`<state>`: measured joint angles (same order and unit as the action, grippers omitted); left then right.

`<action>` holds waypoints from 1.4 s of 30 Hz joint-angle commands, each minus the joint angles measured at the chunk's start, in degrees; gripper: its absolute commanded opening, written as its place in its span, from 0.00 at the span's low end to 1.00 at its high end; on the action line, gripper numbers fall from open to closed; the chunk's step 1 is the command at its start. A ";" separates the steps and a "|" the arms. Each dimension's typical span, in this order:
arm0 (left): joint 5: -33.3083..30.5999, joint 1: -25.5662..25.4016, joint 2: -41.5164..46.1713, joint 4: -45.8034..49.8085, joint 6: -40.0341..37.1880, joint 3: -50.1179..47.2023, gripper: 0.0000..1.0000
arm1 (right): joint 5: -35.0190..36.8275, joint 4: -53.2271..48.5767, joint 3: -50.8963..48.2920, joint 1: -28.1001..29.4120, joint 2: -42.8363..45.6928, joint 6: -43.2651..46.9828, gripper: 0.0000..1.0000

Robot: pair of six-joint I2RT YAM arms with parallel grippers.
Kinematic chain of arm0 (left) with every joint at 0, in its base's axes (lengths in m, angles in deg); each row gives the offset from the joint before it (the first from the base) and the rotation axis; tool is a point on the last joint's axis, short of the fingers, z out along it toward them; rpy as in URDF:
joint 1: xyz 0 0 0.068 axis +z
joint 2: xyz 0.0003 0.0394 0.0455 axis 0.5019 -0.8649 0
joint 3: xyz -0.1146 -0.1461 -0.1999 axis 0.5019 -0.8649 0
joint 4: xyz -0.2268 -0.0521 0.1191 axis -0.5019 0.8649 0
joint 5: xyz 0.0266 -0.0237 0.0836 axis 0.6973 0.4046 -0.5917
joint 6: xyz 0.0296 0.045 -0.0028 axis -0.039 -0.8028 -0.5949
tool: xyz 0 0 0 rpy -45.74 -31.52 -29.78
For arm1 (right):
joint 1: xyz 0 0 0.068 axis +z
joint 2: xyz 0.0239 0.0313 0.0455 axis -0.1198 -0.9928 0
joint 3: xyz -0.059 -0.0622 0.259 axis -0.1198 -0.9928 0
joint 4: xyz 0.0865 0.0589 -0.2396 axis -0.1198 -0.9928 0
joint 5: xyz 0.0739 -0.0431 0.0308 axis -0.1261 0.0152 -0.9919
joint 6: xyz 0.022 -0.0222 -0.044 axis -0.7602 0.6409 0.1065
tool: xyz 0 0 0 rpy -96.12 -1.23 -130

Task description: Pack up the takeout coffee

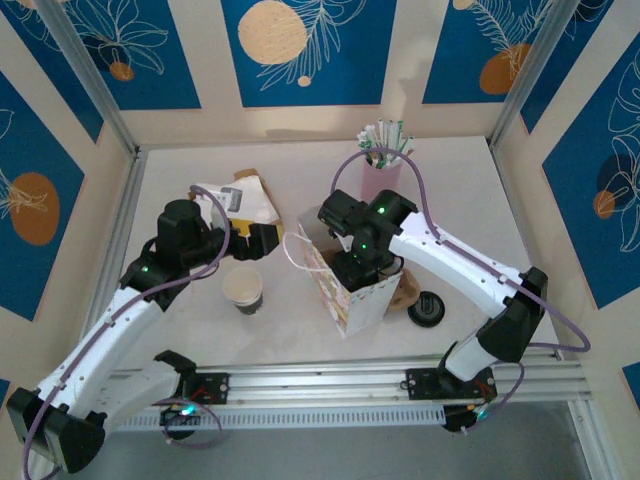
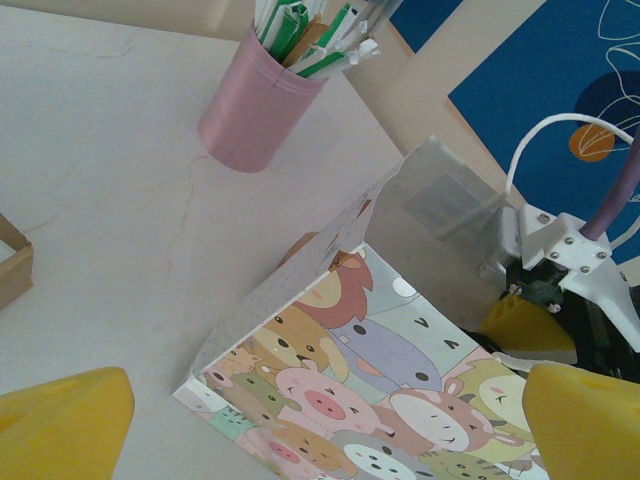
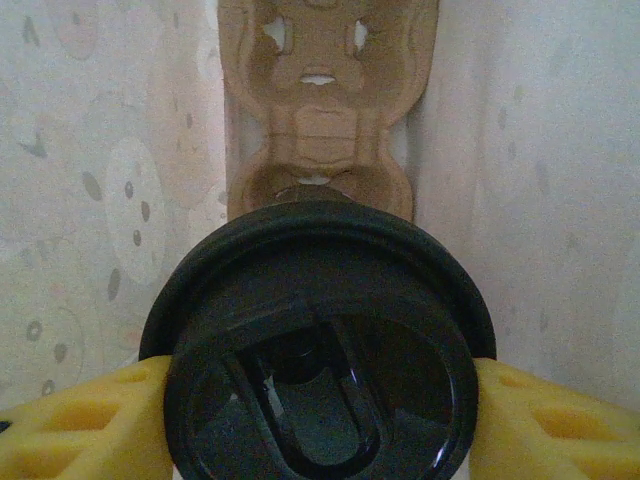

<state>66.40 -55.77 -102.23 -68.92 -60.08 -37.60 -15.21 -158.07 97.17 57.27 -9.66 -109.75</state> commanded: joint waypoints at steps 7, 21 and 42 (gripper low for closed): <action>0.17 -0.58 -0.10 -1.38 -1.71 -0.18 1.00 | 0.12 0.53 -0.96 0.23 1.43 0.60 0.57; 0.07 -0.60 0.36 -1.10 -1.97 -0.27 1.00 | 1.22 0.07 -0.81 0.53 0.52 0.00 0.57; 0.11 -0.63 0.76 -1.02 -1.97 -0.33 1.00 | 0.82 -2.84 0.01 0.29 -1.75 -1.43 0.57</action>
<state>66.38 -55.77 -102.25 -68.92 -61.15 -37.60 -14.56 -158.86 96.80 57.49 -10.69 -110.23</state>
